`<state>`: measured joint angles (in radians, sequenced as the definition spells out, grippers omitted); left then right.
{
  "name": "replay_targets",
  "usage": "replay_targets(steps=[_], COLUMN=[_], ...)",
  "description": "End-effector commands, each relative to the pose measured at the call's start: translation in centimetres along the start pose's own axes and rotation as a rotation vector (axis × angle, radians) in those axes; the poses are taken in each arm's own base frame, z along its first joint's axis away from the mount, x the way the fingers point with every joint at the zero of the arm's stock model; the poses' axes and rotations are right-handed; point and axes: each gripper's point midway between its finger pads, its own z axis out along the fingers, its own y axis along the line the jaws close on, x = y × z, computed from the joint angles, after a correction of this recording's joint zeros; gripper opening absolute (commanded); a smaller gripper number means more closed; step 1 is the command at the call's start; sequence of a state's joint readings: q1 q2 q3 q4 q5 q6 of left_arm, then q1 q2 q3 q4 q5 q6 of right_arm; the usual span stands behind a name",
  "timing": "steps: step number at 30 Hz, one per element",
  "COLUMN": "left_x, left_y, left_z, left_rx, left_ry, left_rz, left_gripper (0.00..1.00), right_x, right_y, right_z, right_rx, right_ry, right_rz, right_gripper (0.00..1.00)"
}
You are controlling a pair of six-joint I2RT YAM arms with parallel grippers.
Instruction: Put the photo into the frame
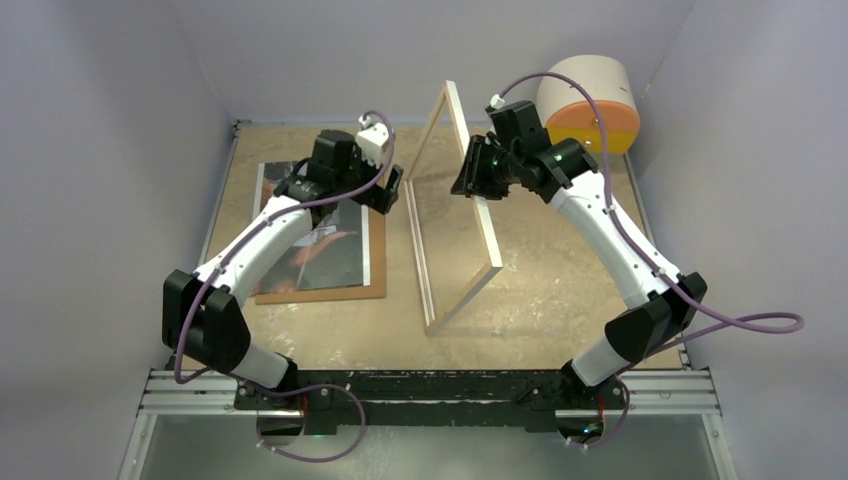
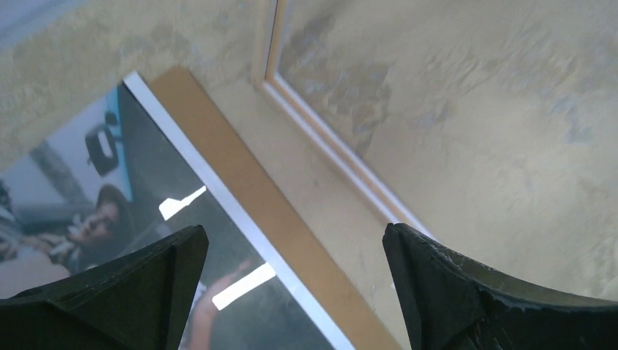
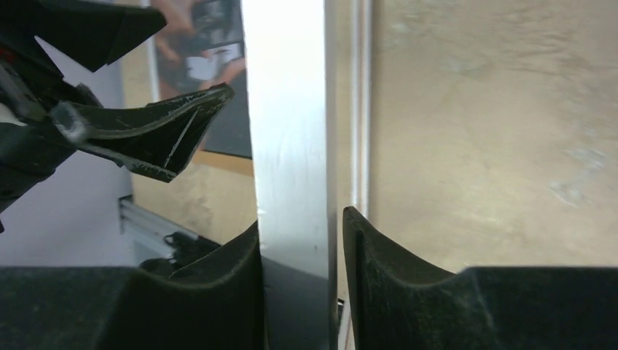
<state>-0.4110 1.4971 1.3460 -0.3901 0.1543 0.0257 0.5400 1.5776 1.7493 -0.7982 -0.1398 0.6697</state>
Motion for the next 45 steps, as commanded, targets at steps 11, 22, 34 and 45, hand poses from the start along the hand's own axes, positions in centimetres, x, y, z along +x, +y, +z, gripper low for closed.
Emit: replay_targets(steps=[11,22,34,45], left_x=[12.4,15.3,17.3,19.6], left_y=[2.0,1.6,3.7,3.5], left_z=[4.4,6.3,6.4,6.3], left_rx=[-0.056,-0.053,-0.15,-0.135], left_ry=[0.205,0.243,0.305,0.347], left_rz=[0.169,0.275,0.348,0.353], left_gripper=[1.0,1.0,1.0,1.0], right_x=[3.0,6.4,8.3,10.1], right_y=[-9.7,-13.2,-17.7,-23.2], right_z=[-2.8,-1.0,1.2,4.3], right_rx=[0.379,0.452,0.614,0.822], right_ry=[0.005,0.078,0.125,0.163], right_rz=[-0.17,-0.165,-0.177,-0.214], right_gripper=[0.28,0.28,0.27,0.27])
